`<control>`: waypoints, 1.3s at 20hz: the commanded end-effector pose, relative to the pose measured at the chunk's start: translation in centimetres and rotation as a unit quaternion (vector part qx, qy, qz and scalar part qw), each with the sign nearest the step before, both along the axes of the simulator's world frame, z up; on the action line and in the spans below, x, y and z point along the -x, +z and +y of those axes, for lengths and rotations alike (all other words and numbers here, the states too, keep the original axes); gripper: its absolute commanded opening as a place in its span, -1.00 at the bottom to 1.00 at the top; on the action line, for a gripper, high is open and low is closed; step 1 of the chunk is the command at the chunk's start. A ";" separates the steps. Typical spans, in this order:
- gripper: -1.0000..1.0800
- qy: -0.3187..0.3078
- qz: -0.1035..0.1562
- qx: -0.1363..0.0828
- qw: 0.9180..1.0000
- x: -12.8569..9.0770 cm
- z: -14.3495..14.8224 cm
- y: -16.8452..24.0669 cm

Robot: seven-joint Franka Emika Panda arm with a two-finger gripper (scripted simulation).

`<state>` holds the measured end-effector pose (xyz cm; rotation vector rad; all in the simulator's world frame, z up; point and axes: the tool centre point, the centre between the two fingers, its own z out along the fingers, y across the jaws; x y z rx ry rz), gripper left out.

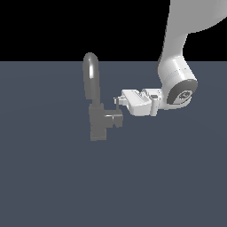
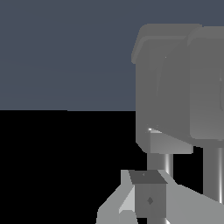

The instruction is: Turn on the faucet by rotating a designated handle.

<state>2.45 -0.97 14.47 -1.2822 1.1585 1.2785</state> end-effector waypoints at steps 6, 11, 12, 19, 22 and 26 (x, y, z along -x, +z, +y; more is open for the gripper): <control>-1.00 0.000 0.000 0.000 1.000 1.8 -0.2 0.4; -1.00 0.000 0.000 0.000 1.000 3.3 -0.3 0.8; -1.00 0.000 0.000 0.000 1.000 3.6 -0.4 0.8; -1.00 -0.002 -0.006 0.002 1.000 4.4 -0.4 1.0; -1.00 -0.002 -0.004 0.002 1.000 5.6 -0.5 0.4; -1.00 -0.001 -0.003 0.001 1.000 7.2 -0.7 -0.5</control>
